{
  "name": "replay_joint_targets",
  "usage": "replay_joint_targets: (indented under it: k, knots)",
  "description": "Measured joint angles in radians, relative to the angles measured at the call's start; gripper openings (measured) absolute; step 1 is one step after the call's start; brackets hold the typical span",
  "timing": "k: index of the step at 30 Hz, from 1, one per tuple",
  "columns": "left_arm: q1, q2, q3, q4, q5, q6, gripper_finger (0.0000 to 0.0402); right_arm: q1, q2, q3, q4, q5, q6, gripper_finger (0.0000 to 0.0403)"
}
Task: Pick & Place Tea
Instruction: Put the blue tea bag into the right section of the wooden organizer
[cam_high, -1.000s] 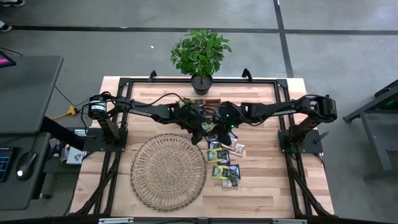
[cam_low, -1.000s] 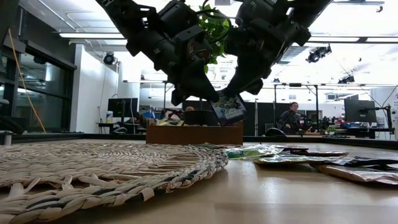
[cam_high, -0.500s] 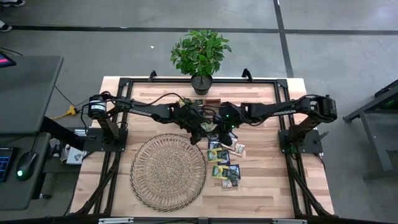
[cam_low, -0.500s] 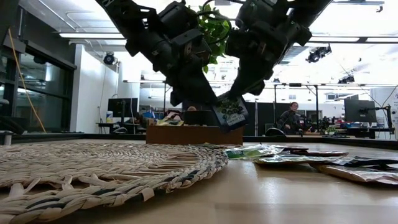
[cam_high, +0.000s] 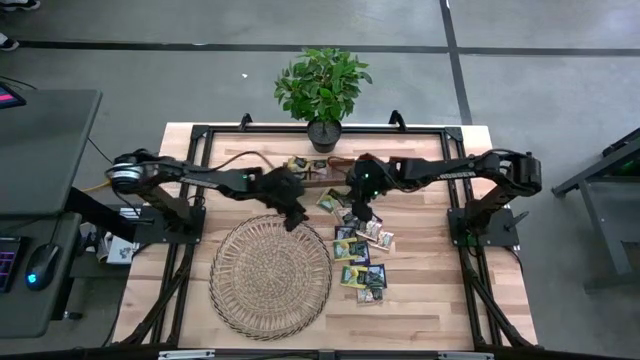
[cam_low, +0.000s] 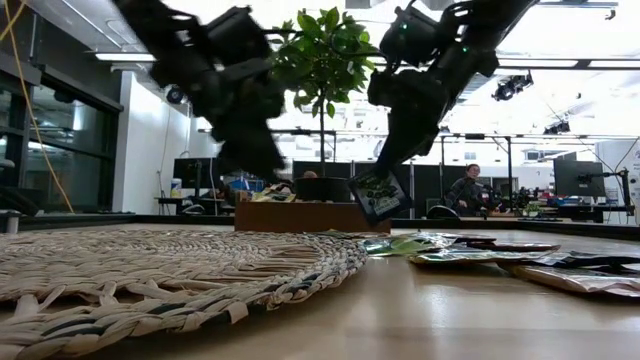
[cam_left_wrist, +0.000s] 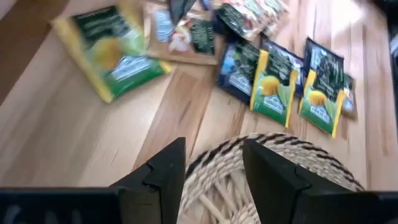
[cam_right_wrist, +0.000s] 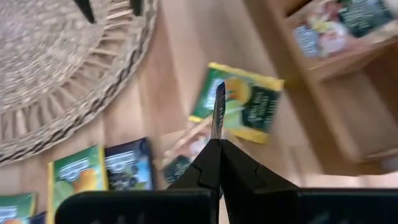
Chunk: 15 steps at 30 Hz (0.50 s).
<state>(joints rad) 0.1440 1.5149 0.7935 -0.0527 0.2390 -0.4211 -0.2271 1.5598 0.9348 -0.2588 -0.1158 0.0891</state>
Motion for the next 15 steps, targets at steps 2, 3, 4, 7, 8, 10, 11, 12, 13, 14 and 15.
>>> replay_joint_targets:
  k: [2,3,4,7,8,10,11,12,13,14,15]
  knots:
    - [0.000,-0.061,-0.084,0.065,-0.012,-0.058,0.0158,-0.029,-0.014,0.000,0.001,-0.003,-0.021,0.0000]
    - [-0.001,-0.086,-0.121,0.114,-0.022,-0.087,0.0158,-0.044,-0.024,0.000,0.003,-0.005,-0.032,0.0000]
    - [-0.002,-0.107,-0.157,0.153,-0.024,-0.117,0.0158,-0.061,-0.033,0.000,0.010,-0.009,-0.043,0.0000]
    - [-0.011,-0.169,-0.246,0.232,-0.044,-0.184,0.0158,-0.121,-0.057,0.000,0.062,-0.031,-0.077,0.0000]
    - [-0.016,-0.185,-0.264,0.264,-0.056,-0.197,0.0158,-0.145,-0.059,0.000,0.091,-0.052,-0.090,0.0000]
    - [-0.022,-0.209,-0.291,0.305,-0.073,-0.213,0.0158,-0.189,-0.057,0.000,0.162,-0.108,-0.113,0.0000]
    - [-0.023,-0.215,-0.303,0.317,-0.077,-0.220,0.0158,-0.208,-0.052,-0.001,0.185,-0.125,-0.125,0.0000]
    - [-0.023,-0.217,-0.313,0.334,-0.078,-0.226,0.0158,-0.223,-0.050,-0.001,0.207,-0.130,-0.140,0.0000]
    - [-0.022,-0.217,-0.319,0.352,-0.078,-0.232,0.0158,-0.238,-0.050,-0.001,0.217,-0.131,-0.154,0.0000]
    - [-0.020,-0.217,-0.322,0.368,-0.078,-0.237,0.0158,-0.253,-0.049,-0.001,0.217,-0.133,-0.170,0.0000]
    - [-0.020,-0.218,-0.322,0.382,-0.078,-0.239,0.0158,-0.266,-0.049,-0.001,0.217,-0.138,-0.186,0.0000]
